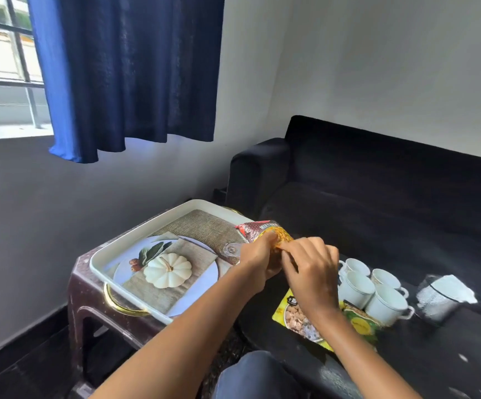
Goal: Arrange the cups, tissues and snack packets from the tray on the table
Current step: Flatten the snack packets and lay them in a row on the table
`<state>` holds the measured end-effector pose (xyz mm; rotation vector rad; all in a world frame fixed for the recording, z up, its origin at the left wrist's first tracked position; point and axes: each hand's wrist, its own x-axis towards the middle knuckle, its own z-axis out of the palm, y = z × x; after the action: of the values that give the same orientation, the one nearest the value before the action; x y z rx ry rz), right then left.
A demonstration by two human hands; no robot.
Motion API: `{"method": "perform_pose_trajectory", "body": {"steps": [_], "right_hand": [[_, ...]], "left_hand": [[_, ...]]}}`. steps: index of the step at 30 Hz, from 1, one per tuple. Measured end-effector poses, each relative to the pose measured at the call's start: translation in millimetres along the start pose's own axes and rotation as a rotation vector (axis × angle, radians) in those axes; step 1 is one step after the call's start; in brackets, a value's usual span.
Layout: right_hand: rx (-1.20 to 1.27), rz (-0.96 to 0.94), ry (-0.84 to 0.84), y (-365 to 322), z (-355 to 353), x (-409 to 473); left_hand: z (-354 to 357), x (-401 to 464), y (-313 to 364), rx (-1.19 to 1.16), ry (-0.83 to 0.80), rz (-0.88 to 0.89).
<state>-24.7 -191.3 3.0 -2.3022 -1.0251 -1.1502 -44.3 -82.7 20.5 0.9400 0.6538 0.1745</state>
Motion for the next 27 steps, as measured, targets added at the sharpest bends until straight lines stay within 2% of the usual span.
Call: {"method": "perform_pose_trajectory", "body": {"steps": [2, 5, 12, 14, 18, 23, 27], "right_hand": [[0.070, 0.109, -0.034, 8, -12, -15], [0.249, 0.375, -0.069, 24, -22, -37], [1.215, 1.209, -0.258, 58, -27, -61], [1.407, 1.305, -0.284, 62, -25, -61], [1.520, 1.386, -0.247, 61, -23, -63], [1.503, 1.490, -0.091, 69, -24, -63], [1.502, 1.587, 0.016, 76, -24, -64]], "left_hand": [[3, -2, -6, 0.091, -0.050, -0.013], [6, -7, -14, 0.227, -0.111, -0.015], [7, -19, -32, 0.588, -0.370, 0.005], [12, -21, -38, 0.666, -0.415, 0.013], [24, -28, -48, 0.703, -0.456, 0.036], [25, -28, -57, 0.672, -0.381, 0.006], [22, -27, -64, 0.759, -0.286, 0.123]]}}
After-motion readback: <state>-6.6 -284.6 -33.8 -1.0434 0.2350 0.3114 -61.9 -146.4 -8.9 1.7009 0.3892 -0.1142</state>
